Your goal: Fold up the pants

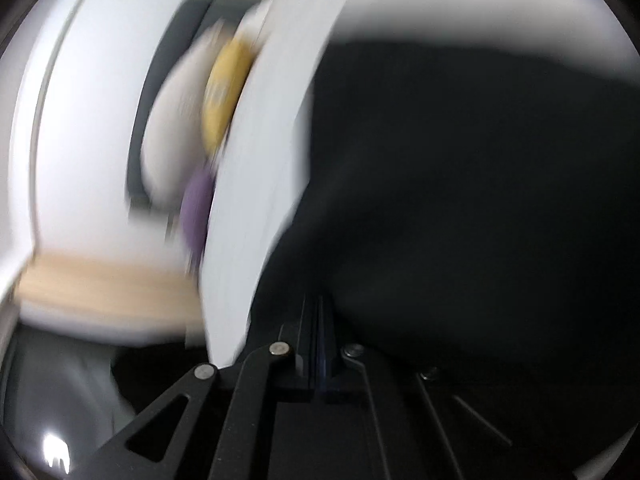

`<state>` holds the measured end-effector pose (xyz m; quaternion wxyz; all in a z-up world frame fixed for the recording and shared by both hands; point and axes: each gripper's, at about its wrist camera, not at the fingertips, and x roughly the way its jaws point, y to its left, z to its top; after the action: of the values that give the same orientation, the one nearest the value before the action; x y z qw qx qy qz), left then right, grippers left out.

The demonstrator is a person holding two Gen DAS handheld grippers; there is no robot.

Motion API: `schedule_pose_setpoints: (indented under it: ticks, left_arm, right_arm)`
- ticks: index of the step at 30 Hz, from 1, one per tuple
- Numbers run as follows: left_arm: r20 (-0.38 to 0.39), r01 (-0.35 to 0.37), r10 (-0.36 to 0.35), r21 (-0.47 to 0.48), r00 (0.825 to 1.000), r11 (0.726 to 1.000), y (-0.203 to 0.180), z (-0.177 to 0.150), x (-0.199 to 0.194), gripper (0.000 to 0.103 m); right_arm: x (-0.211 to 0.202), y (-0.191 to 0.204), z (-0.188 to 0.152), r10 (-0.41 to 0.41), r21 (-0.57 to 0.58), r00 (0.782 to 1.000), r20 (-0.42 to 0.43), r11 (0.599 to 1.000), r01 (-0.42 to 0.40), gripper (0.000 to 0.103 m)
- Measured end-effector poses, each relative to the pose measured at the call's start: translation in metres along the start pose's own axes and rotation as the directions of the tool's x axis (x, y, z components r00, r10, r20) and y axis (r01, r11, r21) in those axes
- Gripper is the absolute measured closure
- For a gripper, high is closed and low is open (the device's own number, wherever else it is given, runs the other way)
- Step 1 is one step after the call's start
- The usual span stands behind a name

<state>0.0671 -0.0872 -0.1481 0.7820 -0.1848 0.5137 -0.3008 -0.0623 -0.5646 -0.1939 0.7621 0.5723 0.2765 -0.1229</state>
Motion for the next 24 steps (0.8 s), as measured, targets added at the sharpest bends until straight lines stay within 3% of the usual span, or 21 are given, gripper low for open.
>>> schedule_pose_setpoints:
  ticks: [3, 4, 5, 6, 7, 8, 11, 13, 15, 19, 21, 24]
  left_arm:
    - [0.045, -0.022, 0.025, -0.059, 0.999, 0.998, 0.034, -0.003, -0.031, 0.09]
    - [0.055, -0.033, 0.037, -0.063, 0.998, 0.997, 0.043, -0.005, -0.041, 0.09]
    - [0.065, -0.053, 0.057, -0.061, 0.996, 0.997, 0.051, -0.007, -0.051, 0.09]
    - [0.069, -0.074, 0.078, -0.057, 0.995, 0.996, 0.056, -0.009, -0.06, 0.09]
    - [0.072, -0.095, 0.099, -0.056, 0.993, 0.994, 0.06, -0.011, -0.07, 0.09]
    - [0.076, -0.125, 0.129, -0.052, 0.989, 0.991, 0.061, -0.014, -0.08, 0.09]
    - [0.103, -0.222, 0.225, -0.036, 0.969, 0.974, 0.055, -0.018, -0.101, 0.09]
    - [0.135, -0.18, 0.186, -0.053, 0.973, 0.982, 0.045, -0.016, -0.11, 0.09]
    - [0.156, -0.123, 0.126, -0.033, 0.98, 0.992, 0.02, -0.012, -0.108, 0.09]
    - [0.084, -0.025, 0.02, 0.052, 0.996, 0.998, -0.03, -0.008, -0.071, 0.09]
    - [0.045, 0.002, -0.006, 0.081, 0.999, 0.997, -0.052, -0.01, -0.045, 0.09]
    - [-0.012, 0.017, -0.016, 0.125, 1.0, 0.992, -0.079, -0.015, -0.013, 0.09]
  right_arm:
    - [-0.05, -0.03, 0.033, -0.113, 0.067, 0.979, 0.168, 0.992, 0.103, 0.103]
    - [-0.063, -0.031, 0.038, -0.2, 0.066, 0.958, 0.203, 0.979, 0.191, 0.103]
    - [-0.077, -0.033, 0.04, -0.209, 0.065, 0.949, 0.237, 0.978, 0.199, 0.099]
    - [-0.088, -0.036, 0.04, -0.205, 0.084, 0.945, 0.254, 0.978, 0.19, 0.093]
    - [-0.1, -0.038, 0.036, -0.178, 0.107, 0.947, 0.269, 0.982, 0.154, 0.076]
    - [-0.106, -0.036, 0.03, -0.144, 0.102, 0.951, 0.273, 0.987, 0.12, 0.068]
    - [-0.107, -0.02, -0.002, -0.039, 0.003, 0.977, 0.209, 0.999, 0.04, 0.058]
    - [-0.116, -0.023, -0.025, 0.003, -0.035, 0.986, 0.165, 0.999, 0.003, 0.047]
    - [-0.107, -0.032, -0.04, 0.033, -0.021, 0.988, 0.151, 0.999, -0.03, 0.045]
    - [-0.083, -0.063, -0.036, 0.042, 0.132, 0.992, 0.12, 0.99, -0.057, 0.045]
    - [-0.066, -0.059, -0.042, 0.088, 0.137, 0.99, 0.113, 0.985, -0.103, 0.045]
    - [-0.055, -0.058, -0.043, 0.089, 0.138, 0.99, 0.106, 0.985, -0.104, 0.044]
